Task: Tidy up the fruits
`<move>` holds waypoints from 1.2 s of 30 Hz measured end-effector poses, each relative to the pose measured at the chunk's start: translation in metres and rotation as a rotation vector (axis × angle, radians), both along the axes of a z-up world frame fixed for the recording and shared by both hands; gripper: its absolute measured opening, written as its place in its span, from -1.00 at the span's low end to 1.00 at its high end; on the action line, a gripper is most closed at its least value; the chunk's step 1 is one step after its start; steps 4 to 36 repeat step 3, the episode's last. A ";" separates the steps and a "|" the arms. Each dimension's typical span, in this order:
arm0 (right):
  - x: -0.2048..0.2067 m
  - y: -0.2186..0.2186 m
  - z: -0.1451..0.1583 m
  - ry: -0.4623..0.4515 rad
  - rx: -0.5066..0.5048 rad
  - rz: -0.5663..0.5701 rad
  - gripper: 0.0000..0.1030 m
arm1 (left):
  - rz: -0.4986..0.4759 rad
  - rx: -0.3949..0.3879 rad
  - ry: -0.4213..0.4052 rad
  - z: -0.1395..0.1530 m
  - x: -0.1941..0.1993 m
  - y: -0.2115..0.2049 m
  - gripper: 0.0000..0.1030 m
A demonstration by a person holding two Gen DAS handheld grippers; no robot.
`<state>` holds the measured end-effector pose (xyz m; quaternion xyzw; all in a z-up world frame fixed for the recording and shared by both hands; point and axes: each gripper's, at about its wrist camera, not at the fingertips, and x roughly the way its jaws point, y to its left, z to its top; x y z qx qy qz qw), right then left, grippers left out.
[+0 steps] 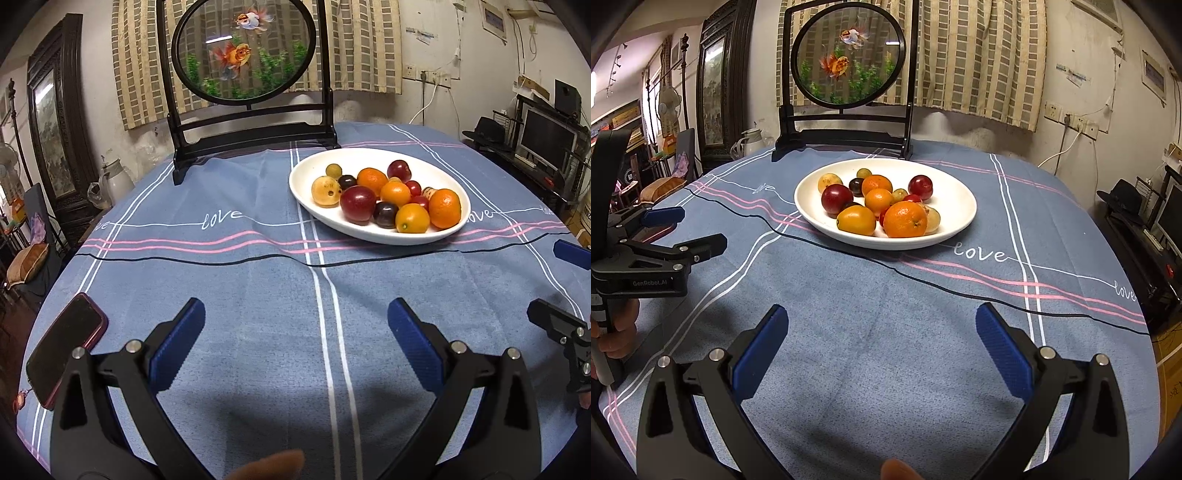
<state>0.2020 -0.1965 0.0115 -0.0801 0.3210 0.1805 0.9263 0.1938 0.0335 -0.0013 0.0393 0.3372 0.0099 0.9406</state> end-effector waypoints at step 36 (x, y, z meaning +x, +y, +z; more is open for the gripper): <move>-0.001 0.000 0.000 -0.001 -0.002 -0.001 0.97 | 0.006 -0.004 -0.003 0.000 0.000 0.001 0.96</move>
